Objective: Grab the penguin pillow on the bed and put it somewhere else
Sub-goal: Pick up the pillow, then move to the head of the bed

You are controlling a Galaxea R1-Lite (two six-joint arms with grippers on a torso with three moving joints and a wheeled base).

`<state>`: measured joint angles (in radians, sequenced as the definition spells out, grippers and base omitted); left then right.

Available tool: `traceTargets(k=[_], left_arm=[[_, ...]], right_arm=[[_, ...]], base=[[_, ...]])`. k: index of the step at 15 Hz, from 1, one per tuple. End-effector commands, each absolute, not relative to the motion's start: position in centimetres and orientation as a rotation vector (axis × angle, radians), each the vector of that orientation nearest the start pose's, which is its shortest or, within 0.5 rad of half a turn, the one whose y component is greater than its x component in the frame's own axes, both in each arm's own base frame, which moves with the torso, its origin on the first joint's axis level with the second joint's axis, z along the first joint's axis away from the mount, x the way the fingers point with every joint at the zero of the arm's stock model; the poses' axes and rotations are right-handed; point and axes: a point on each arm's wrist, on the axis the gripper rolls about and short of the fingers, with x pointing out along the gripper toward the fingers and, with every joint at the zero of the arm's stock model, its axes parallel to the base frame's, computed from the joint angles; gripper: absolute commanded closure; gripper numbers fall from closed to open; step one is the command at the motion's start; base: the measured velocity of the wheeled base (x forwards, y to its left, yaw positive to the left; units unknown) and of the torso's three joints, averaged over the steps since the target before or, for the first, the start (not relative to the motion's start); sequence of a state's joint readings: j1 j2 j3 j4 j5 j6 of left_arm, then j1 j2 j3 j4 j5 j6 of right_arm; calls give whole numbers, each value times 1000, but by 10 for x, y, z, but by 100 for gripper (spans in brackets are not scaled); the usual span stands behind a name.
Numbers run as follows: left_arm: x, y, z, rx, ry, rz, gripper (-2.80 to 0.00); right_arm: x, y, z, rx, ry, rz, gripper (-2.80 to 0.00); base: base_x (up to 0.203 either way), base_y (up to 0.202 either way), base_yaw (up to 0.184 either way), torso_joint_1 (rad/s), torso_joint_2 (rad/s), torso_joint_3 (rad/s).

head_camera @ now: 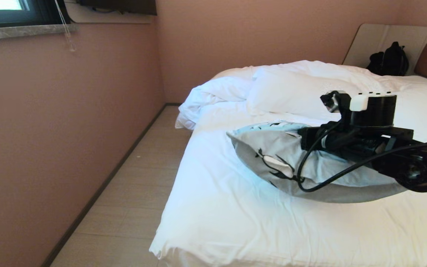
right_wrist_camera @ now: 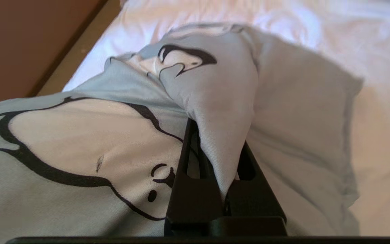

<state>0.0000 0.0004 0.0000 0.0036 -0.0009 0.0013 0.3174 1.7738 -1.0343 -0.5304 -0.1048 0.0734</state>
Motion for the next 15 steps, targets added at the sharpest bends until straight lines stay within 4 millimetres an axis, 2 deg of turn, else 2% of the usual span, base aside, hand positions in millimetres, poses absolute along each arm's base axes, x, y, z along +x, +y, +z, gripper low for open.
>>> traceTargets(k=[1, 4, 8, 11, 15], left_arm=[[-23, 0, 75, 2, 3, 0, 0], [-23, 0, 75, 0, 3, 0, 0], [-23, 0, 75, 2, 3, -1, 0], [-23, 0, 75, 2, 3, -2, 0], [-23, 0, 75, 2, 3, -2, 0]], right_arm=[[311, 90, 237, 47, 127, 154, 0], [294, 79, 262, 64, 50, 131, 0], [261, 69, 292, 81, -52, 131, 0], [245, 64, 304, 84, -95, 111, 0], [238, 62, 309, 88, -117, 100, 0]], base=[[0, 0, 0, 0, 0, 0], [0, 0, 0, 0, 0, 0], [0, 0, 0, 0, 0, 0], [0, 0, 0, 0, 0, 0], [0, 0, 0, 0, 0, 0]])
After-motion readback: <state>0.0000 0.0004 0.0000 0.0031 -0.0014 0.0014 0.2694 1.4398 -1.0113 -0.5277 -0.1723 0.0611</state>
